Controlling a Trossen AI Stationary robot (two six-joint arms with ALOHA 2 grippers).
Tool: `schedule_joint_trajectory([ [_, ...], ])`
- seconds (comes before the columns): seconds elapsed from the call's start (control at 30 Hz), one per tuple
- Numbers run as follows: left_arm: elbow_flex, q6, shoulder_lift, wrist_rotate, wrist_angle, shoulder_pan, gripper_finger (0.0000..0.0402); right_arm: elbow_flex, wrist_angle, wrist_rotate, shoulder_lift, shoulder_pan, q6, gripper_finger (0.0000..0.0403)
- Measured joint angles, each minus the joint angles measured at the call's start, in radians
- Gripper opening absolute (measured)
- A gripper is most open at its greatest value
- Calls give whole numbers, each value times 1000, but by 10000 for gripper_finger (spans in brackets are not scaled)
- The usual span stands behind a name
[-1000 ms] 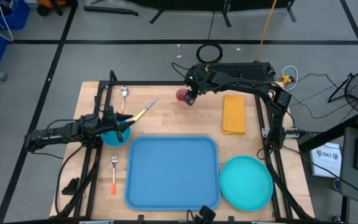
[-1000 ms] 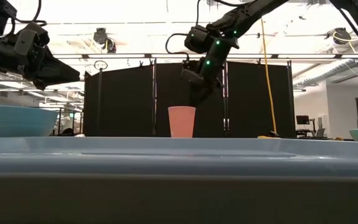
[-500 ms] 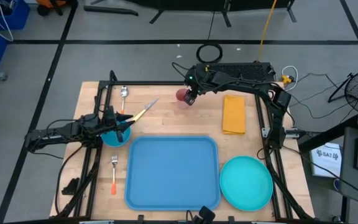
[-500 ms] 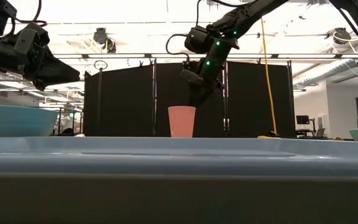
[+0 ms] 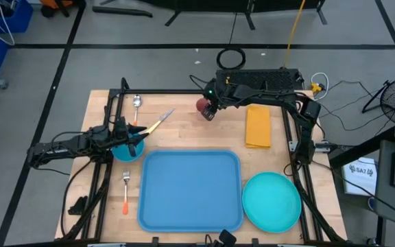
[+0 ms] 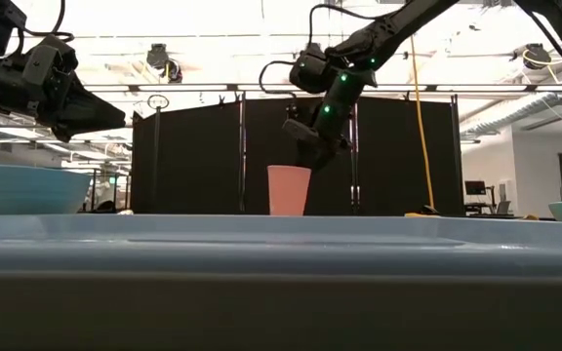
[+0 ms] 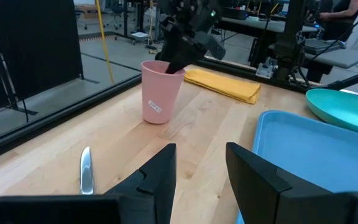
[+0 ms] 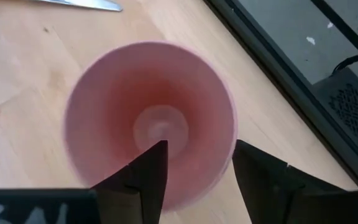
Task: Set up tray
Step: Put the pink cup on the top right of the blue serving tray
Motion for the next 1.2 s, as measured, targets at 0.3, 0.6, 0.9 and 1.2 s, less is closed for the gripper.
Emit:
schedule_joint_trajectory([
  [0.3, 0, 2, 0, 0, 0, 0, 143, -18, 42, 1, 0, 0, 3, 144],
  [0.6, 0, 2, 0, 0, 0, 0, 143, -17, 70, -2, -2, -1, -61, 4],
  [0.9, 0, 2, 0, -3, 0, 0, 143, -18, 110, -82, -163, 85, -128, 1],
  [1.2, 0, 1, 0, -2, 0, 0, 143, -16, -112, -188, -369, 285, 8, 1],
])
